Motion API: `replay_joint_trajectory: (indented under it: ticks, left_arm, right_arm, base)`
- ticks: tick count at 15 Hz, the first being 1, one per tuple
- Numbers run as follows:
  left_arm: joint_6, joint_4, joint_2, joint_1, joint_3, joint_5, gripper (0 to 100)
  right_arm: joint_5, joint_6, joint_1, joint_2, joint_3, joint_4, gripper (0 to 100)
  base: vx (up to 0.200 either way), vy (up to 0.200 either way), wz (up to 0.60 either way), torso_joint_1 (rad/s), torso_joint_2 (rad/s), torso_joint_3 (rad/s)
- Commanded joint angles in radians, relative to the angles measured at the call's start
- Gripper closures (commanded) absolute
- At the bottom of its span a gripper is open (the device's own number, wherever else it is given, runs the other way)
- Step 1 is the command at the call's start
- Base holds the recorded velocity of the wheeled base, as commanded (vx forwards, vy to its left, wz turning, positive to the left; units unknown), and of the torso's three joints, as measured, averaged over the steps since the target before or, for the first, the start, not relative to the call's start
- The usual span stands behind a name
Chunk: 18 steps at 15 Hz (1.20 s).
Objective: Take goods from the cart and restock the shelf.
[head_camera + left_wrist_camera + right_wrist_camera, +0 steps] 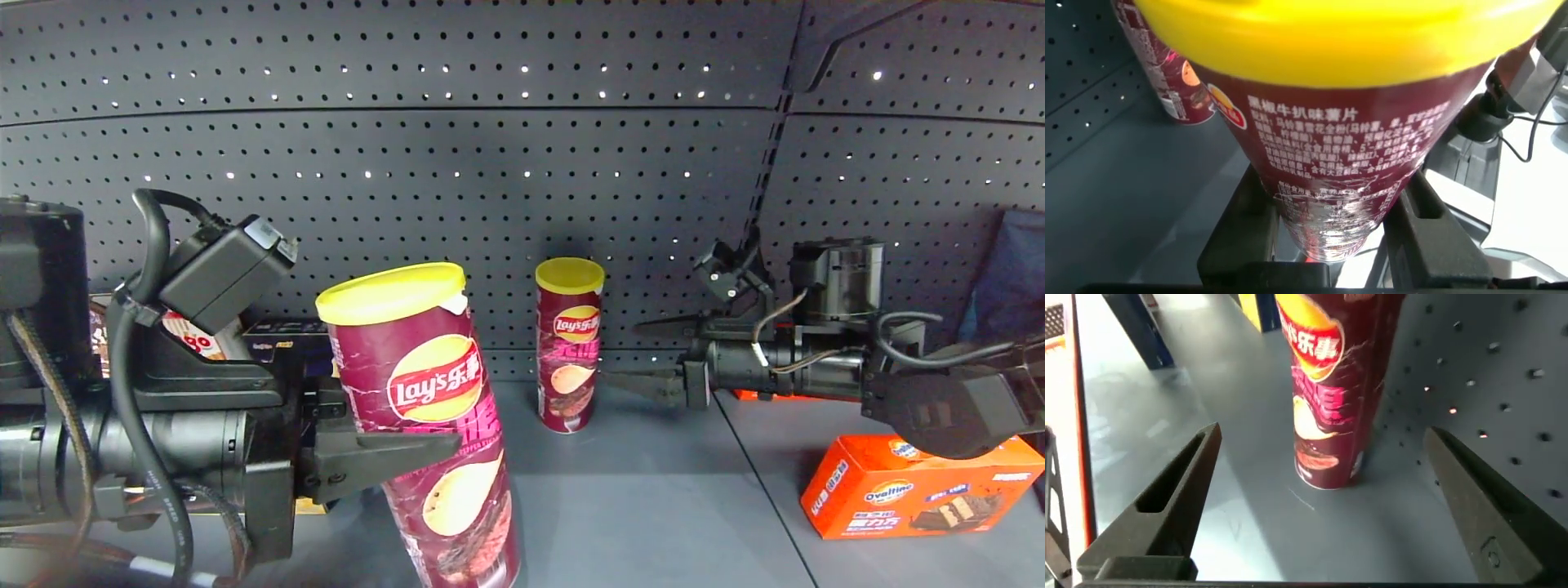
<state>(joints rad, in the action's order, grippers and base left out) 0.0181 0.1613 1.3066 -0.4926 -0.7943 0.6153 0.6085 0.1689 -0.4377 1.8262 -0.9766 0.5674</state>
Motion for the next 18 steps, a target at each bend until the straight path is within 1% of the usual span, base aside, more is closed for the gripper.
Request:
replay_joint_trajectory:
  ticks: [1, 7, 12, 18]
  left_arm:
    - [0.000, 0.000, 0.005, 0.000, 0.000, 0.000, 100]
    - [0.000, 0.000, 0.010, 0.000, -0.013, 0.000, 100]
    - [0.000, 0.000, 0.010, 0.000, -0.011, 0.000, 100]
    - [0.000, 0.000, 0.010, 0.002, -0.006, 0.000, 100]
  right_arm:
    - [-0.001, 0.001, -0.021, 0.051, -0.020, 0.002, 0]
    - [-0.027, 0.004, -0.062, 0.137, -0.093, 0.002, 0]
    - [-0.029, 0.004, -0.078, 0.177, -0.100, 0.003, 0]
    - [-0.032, 0.004, -0.095, 0.245, -0.151, 0.003, 0]
  base:
    - [0.000, 0.000, 0.00, 0.000, 0.00, 0.000]
    - [0.000, 0.000, 0.00, 0.000, 0.00, 0.000]
    - [0.000, 0.000, 0.00, 0.000, 0.00, 0.000]
    - [0.000, 0.000, 0.00, 0.000, 0.00, 0.000]
